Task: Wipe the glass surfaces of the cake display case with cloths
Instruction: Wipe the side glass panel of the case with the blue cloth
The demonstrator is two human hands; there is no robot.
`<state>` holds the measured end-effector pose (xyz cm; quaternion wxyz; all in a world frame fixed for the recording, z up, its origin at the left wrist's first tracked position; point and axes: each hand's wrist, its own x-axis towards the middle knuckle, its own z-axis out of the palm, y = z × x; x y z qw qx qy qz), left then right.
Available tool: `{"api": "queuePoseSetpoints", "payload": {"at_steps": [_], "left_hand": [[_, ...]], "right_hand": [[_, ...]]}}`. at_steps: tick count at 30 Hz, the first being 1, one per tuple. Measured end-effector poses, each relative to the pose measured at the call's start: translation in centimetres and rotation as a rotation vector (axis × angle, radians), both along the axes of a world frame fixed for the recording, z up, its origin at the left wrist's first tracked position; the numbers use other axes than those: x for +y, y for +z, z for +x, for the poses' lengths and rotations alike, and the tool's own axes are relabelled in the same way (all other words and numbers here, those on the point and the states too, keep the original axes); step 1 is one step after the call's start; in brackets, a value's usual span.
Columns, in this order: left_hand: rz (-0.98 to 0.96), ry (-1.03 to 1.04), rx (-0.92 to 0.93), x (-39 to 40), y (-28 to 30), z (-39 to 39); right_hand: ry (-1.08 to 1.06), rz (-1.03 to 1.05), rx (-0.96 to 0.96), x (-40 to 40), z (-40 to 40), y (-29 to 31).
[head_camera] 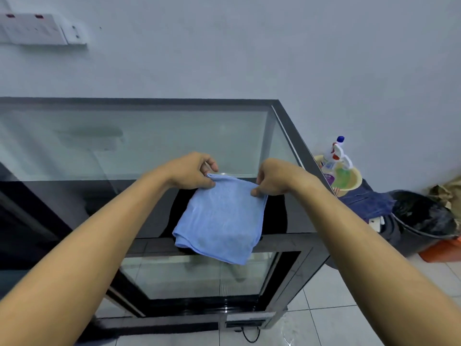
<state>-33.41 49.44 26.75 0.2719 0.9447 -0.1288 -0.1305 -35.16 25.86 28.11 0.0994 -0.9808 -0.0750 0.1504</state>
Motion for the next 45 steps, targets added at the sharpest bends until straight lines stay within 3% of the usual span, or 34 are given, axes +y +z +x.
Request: {"api": "queuePoseSetpoints", "payload": {"at_steps": [4,6,11,16,21,25,27,29,31,35,45], "left_hand": [[-0.005,-0.004,0.084,0.6,0.4,0.7],[-0.130,0.012,0.074,0.8,0.6,1.1],[-0.290,0.085,-0.083,-0.1,1.2,2.2],[-0.336,-0.009,-0.130,1.3,2.0,0.5],[-0.347,-0.110,-0.037,3.0,0.7,-4.8],[-0.084,-0.287,-0.021,3.1,-0.3,-7.0],[-0.173,-0.236,-0.033,3.1,0.0,-6.9],[-0.303,-0.089,-0.111,3.2,0.2,-6.4],[-0.278,0.051,-0.192,3.4,0.1,-5.8],[-0.174,0.103,-0.208,3.9,-1.4,-5.3],[-0.139,0.176,-0.097,1.2,-0.9,-3.5]], "right_hand": [[0.030,0.067,-0.001,-1.0,1.4,-0.1],[0.016,0.155,-0.048,-1.6,2.2,0.2],[0.010,0.277,-0.272,-2.2,2.9,2.6],[0.152,0.341,-0.435,-2.1,0.0,3.6],[0.246,0.333,-0.345,-2.9,-5.8,1.3],[0.262,0.115,-0.090,-3.7,-7.0,0.0],[0.213,0.169,-0.126,-3.0,-6.3,0.4],[0.188,0.296,-0.294,-1.1,-5.7,0.8],[0.205,0.362,-0.358,1.6,-5.5,0.5],[0.350,0.236,-0.143,4.8,-6.0,-3.6],[0.505,0.171,-0.133,1.0,-4.0,-4.1]]}}
